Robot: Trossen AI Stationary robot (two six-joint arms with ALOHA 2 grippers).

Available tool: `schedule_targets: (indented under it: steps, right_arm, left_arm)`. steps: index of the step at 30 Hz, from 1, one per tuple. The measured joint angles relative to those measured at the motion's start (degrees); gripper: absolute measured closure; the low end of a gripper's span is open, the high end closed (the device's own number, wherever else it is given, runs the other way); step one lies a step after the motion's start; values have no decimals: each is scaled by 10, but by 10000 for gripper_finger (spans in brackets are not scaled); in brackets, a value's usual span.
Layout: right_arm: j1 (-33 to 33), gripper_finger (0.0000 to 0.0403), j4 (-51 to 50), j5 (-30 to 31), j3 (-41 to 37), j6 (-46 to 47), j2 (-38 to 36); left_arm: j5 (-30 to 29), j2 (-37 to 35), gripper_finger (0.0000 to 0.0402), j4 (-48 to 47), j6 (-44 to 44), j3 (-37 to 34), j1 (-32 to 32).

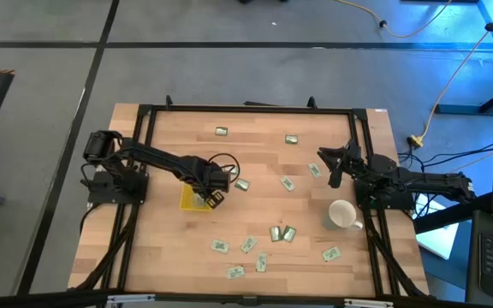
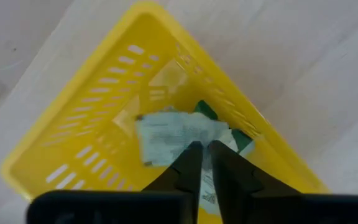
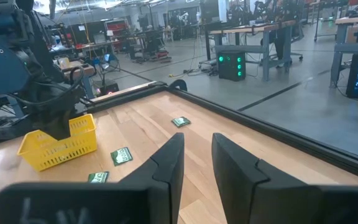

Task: Pick and place Stevia / Truvia into bins
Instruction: Put the white packet into the yellow bin

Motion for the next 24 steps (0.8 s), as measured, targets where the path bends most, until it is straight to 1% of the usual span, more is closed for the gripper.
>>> schedule_targets:
  steps: [4, 6, 9, 17, 20, 24]
  right_arm:
    - [0, 316, 0, 0, 0, 0, 0]
    - [0, 316, 0, 0, 0, 0, 0]
    - [0, 316, 0, 0, 0, 0, 0]
    - [0, 316, 0, 0, 0, 0, 0]
    - [0, 316, 0, 0, 0, 0, 0]
    - [0, 316, 0, 0, 0, 0, 0]
  left_arm:
    - [1, -1, 331, 0, -1, 0, 0]
    - [11, -1, 319, 1, 3, 5, 0]
    - [28, -1, 309, 16, 29, 37, -13]
    - [21, -2, 309, 6, 184, 155, -75]
    - [20, -2, 309, 7, 230, 173, -101]
    - [27, 13, 309, 4, 287, 173, -138]
